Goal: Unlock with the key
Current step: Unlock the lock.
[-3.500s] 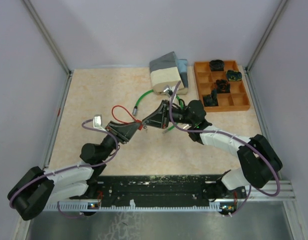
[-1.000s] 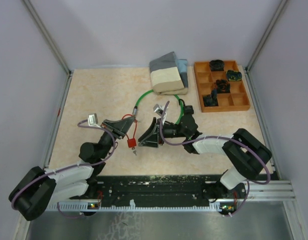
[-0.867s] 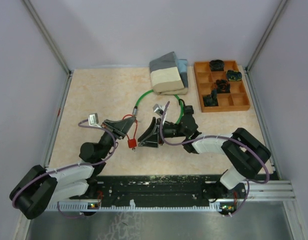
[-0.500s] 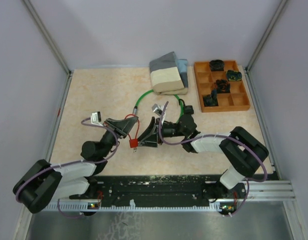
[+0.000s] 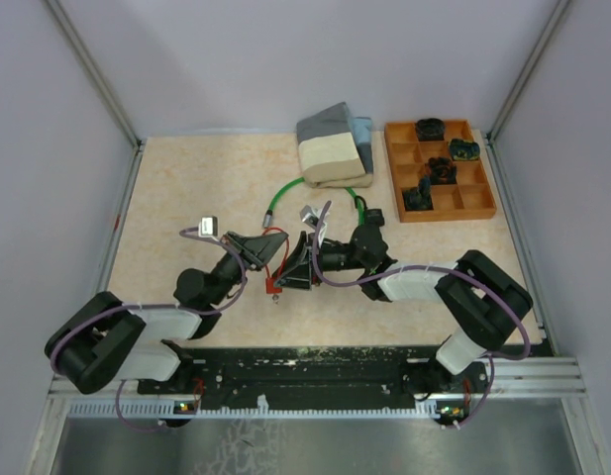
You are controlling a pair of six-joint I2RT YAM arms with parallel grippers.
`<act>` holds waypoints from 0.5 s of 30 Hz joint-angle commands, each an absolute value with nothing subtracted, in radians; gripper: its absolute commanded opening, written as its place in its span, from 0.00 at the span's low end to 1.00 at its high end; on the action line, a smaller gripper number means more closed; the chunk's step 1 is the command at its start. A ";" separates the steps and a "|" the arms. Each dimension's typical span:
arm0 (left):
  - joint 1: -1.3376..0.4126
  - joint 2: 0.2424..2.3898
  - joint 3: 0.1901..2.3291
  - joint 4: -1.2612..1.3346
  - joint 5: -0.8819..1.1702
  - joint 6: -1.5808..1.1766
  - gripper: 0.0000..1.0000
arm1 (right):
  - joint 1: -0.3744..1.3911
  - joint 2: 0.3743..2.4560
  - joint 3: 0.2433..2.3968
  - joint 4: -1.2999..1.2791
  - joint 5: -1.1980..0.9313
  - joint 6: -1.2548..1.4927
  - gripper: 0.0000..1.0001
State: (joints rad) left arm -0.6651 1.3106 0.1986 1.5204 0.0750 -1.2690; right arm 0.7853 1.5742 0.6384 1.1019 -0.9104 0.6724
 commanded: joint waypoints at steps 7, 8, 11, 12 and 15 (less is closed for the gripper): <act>-0.660 1.262 0.238 1.775 0.072 -1.239 0.00 | 0.795 1.586 0.656 1.187 -0.930 0.679 0.35; -0.660 1.262 0.238 1.780 0.071 -1.240 0.00 | 0.796 1.588 0.654 1.192 -0.930 0.683 0.35; -0.660 1.263 0.242 1.782 0.075 -1.239 0.00 | 0.795 1.592 0.649 1.203 -0.929 0.691 0.36; -0.660 1.264 0.244 1.784 0.076 -1.239 0.00 | 0.795 1.592 0.649 1.205 -0.930 0.693 0.36; -0.660 1.267 0.244 1.790 0.077 -1.241 0.00 | 0.795 1.593 0.649 1.209 -0.932 0.694 0.34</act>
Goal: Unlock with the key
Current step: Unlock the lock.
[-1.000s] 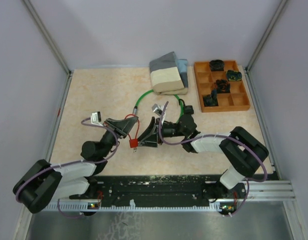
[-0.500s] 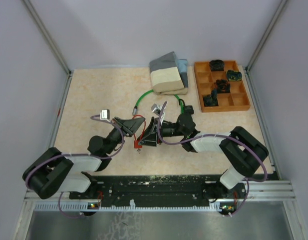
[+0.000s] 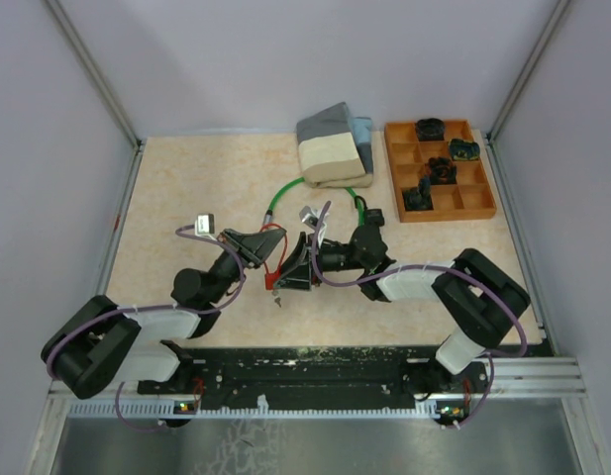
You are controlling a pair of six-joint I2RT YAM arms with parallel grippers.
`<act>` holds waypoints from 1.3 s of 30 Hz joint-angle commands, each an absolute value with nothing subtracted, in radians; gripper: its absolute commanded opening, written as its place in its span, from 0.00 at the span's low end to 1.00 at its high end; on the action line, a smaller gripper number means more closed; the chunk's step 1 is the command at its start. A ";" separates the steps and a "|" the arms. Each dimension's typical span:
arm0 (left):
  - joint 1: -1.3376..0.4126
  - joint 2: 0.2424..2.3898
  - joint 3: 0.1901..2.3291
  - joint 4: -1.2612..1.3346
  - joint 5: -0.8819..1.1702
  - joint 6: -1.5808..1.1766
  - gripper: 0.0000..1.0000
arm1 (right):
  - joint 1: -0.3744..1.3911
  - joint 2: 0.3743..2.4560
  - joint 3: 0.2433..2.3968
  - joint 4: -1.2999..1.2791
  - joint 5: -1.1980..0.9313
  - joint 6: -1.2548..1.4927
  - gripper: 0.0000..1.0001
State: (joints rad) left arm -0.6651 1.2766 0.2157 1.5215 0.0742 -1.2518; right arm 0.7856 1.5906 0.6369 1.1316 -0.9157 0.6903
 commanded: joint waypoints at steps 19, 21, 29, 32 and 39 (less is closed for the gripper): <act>-0.626 1.158 0.199 1.606 0.204 -1.175 0.37 | 0.741 1.493 0.681 1.023 -1.026 0.637 0.00; -0.624 1.125 0.195 1.537 0.238 -1.151 0.44 | 0.737 1.466 0.702 0.929 -1.038 0.595 0.00; -0.624 1.021 0.193 1.330 0.328 -1.069 0.55 | 0.736 1.402 0.825 0.565 -1.051 0.415 0.00; -0.625 1.007 0.206 1.277 0.369 -1.042 0.55 | 0.736 1.401 0.865 0.472 -1.048 0.373 0.00; -0.625 1.052 0.229 1.262 0.446 -1.038 0.40 | 0.737 1.426 0.929 0.362 -1.051 0.331 0.00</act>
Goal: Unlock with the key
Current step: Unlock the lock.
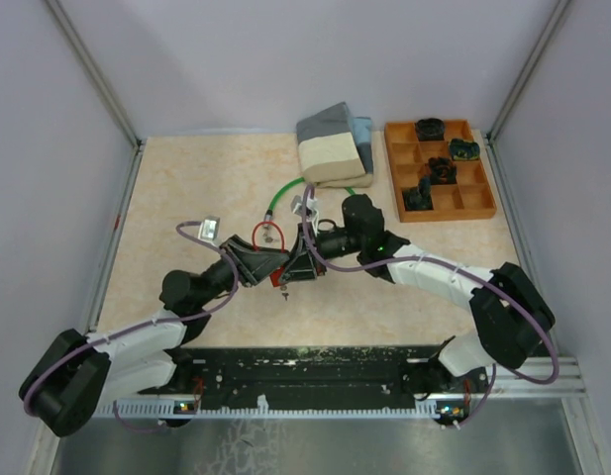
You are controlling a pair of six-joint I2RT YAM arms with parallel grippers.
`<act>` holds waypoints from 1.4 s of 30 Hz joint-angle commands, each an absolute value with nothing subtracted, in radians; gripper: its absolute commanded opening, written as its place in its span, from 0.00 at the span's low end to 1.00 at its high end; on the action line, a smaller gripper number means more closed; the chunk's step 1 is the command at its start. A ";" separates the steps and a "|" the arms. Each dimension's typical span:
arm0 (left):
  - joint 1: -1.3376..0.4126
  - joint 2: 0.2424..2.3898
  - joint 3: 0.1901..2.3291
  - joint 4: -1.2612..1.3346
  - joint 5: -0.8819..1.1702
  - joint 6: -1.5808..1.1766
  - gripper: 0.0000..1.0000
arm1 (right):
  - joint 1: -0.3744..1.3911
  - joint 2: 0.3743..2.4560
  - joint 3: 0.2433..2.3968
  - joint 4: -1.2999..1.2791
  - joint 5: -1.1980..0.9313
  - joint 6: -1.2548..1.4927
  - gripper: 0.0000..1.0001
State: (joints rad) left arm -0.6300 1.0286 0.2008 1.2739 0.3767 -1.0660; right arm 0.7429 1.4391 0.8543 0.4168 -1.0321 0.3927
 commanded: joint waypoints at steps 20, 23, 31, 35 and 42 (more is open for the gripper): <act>-0.625 0.998 0.147 1.395 0.183 -1.048 0.00 | 0.727 1.330 0.810 0.488 -0.876 0.416 0.32; -0.625 0.989 0.143 1.406 0.125 -1.052 0.00 | 0.728 1.317 0.752 0.604 -0.863 0.485 0.34; -0.624 1.053 0.138 1.527 0.108 -1.108 0.00 | 0.728 1.342 0.680 0.887 -0.829 0.625 0.37; -0.624 1.083 0.138 1.554 0.116 -1.121 0.00 | 0.728 1.365 0.686 0.931 -0.817 0.649 0.38; -0.625 1.101 0.140 1.583 0.123 -1.129 0.00 | 0.729 1.424 0.690 1.011 -0.803 0.715 0.36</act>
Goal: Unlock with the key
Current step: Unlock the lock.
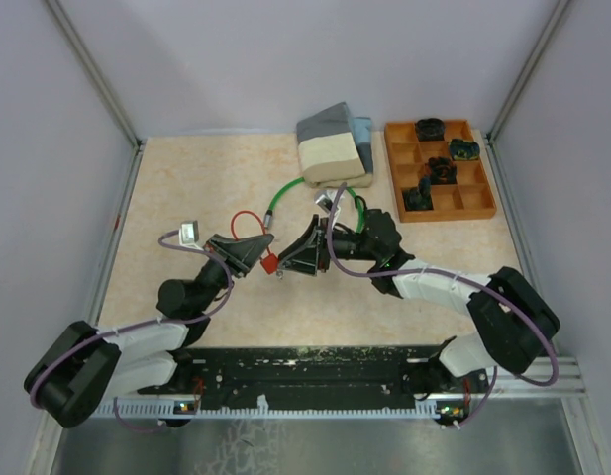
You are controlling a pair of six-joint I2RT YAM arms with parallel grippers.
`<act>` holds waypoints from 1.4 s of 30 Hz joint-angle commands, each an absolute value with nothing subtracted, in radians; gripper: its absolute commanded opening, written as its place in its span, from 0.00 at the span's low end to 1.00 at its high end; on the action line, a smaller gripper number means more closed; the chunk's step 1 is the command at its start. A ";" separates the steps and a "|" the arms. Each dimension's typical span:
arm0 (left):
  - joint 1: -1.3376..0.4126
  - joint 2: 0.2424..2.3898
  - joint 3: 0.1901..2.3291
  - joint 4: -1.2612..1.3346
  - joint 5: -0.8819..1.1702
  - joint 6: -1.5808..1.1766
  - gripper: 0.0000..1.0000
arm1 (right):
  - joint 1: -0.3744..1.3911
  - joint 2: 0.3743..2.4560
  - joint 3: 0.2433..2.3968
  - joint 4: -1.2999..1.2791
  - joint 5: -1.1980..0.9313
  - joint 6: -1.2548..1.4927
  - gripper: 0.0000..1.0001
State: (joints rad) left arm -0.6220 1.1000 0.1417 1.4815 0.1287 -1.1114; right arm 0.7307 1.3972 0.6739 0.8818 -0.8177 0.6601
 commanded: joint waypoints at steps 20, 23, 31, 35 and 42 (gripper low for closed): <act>-0.625 1.117 0.135 1.631 0.111 -1.128 0.00 | 0.736 1.496 0.686 1.141 -0.881 0.817 0.33; -0.624 1.117 0.135 1.631 0.111 -1.128 0.00 | 0.737 1.496 0.686 1.143 -0.883 0.816 0.28; -0.624 1.098 0.133 1.582 0.136 -1.121 0.07 | 0.730 1.460 0.691 1.097 -0.892 0.775 0.02; -0.624 1.074 0.131 1.513 0.174 -1.104 0.34 | 0.704 1.412 0.704 1.028 -0.901 0.743 0.00; -0.624 1.028 0.130 1.370 0.225 -1.073 0.53 | 0.694 1.381 0.741 0.899 -0.911 0.692 0.00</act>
State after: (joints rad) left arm -0.6220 1.0538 0.1356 1.4410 0.1761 -1.1023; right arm 0.7025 1.4273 0.6773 0.9279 -0.8928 0.7406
